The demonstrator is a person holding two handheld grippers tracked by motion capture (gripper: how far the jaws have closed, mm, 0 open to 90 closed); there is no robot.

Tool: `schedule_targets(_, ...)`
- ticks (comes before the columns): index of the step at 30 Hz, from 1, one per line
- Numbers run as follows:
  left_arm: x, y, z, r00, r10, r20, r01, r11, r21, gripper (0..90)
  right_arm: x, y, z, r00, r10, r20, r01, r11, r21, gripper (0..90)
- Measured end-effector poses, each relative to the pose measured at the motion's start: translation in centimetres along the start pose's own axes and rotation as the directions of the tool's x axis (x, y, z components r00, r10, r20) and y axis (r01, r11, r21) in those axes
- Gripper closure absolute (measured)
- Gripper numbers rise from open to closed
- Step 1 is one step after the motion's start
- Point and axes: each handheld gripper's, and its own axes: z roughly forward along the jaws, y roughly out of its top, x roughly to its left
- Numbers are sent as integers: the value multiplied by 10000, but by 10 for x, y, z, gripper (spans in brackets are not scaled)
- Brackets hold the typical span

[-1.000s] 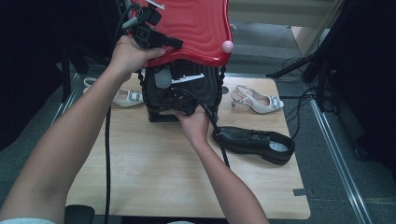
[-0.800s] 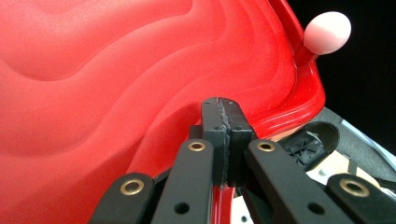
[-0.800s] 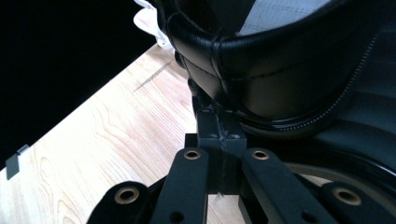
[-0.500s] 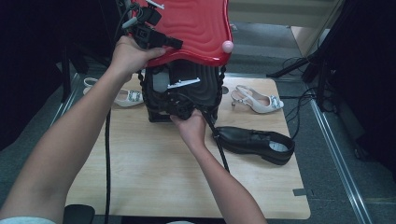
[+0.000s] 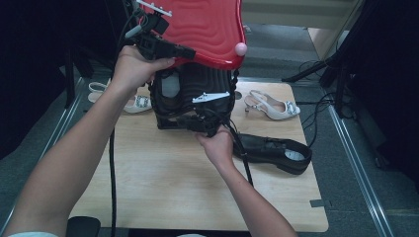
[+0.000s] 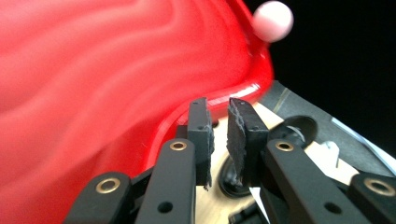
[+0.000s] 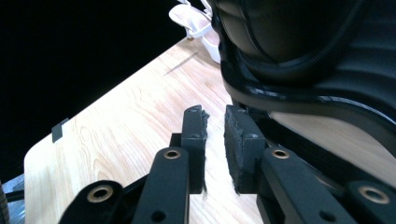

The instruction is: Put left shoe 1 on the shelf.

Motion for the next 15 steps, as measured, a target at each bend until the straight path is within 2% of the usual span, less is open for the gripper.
schedule_targets(1,-3,-4,-1,10000,42,25,-42,10000,48,775,-1,-2,-2,9999,101,49,-101,9999,-23,770)
schedule_targets(2,-5,-7,-1,10000,51,34,-51,10000,60,767,-2,-4,-5,9992,402,87,-402,9992,-1,769)
schedule_targets(3,-8,-11,-2,9997,114,195,-115,9999,40,756,-3,-5,-6,9984,571,11,-571,9984,25,769)
schedule_targets(4,-10,-14,-3,9996,127,259,-126,9999,-53,734,-2,-8,-9,9981,576,210,-577,9983,42,769)
schedule_targets(6,-15,-24,-4,9987,183,474,-177,9997,-140,713,1,-10,-12,9980,446,440,-449,9990,49,769)
schedule_targets(7,-17,-27,-4,9989,203,433,-197,9997,-141,702,2,-13,-13,9978,463,485,-466,9989,58,769)
schedule_targets(10,-18,-40,-1,9984,207,529,-210,9998,50,667,2,-18,-16,9984,371,415,-375,9993,79,770)
schedule_targets(12,-19,-47,1,9983,115,563,-126,9997,190,645,4,-22,-20,9980,127,616,-129,9999,27,791)
schedule_targets(15,-21,-56,1,9985,169,522,-183,9995,271,608,5,-27,-25,9993,71,379,-72,10000,21,828)
